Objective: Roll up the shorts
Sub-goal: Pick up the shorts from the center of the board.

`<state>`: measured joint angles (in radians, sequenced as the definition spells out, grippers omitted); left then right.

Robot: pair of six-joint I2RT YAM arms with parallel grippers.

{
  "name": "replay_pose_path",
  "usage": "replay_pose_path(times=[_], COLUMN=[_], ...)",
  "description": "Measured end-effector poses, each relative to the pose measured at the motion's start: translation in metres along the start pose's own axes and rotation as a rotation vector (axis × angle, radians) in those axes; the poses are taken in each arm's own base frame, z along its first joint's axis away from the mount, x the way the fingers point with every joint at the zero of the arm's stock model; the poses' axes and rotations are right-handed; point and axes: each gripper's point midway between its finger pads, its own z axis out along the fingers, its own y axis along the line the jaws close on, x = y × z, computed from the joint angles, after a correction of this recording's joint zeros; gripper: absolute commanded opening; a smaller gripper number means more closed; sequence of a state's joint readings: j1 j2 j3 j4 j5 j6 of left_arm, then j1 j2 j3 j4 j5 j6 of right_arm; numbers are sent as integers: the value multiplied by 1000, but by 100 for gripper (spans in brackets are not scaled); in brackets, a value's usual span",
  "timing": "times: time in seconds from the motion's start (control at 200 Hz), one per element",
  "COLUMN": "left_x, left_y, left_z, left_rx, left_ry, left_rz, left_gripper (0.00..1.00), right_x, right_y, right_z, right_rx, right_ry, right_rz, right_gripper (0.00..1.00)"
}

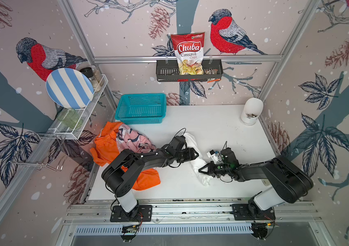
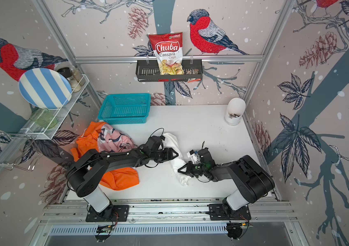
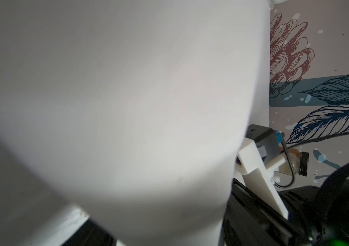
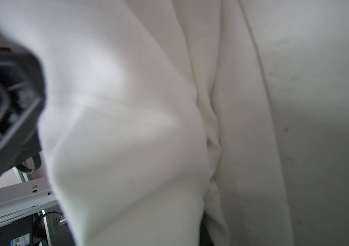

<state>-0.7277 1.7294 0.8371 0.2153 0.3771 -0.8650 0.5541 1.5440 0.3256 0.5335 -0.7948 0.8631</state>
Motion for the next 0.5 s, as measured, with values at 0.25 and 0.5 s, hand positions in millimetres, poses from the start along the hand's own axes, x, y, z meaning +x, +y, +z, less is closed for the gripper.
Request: replay_pose_path(times=[0.25,0.5], left_x=[3,2], left_y=[8,-2], left_z=[19,20], left_rx=[27,73], left_ry=[15,17], left_rz=[4,29], left_gripper=[46,0], right_x=[0,-1], right_y=[-2,1], right_z=[-3,-7], right_rx=[1,-2], right_ry=[-9,-19], right_rz=[9,7], right_gripper=[5,40])
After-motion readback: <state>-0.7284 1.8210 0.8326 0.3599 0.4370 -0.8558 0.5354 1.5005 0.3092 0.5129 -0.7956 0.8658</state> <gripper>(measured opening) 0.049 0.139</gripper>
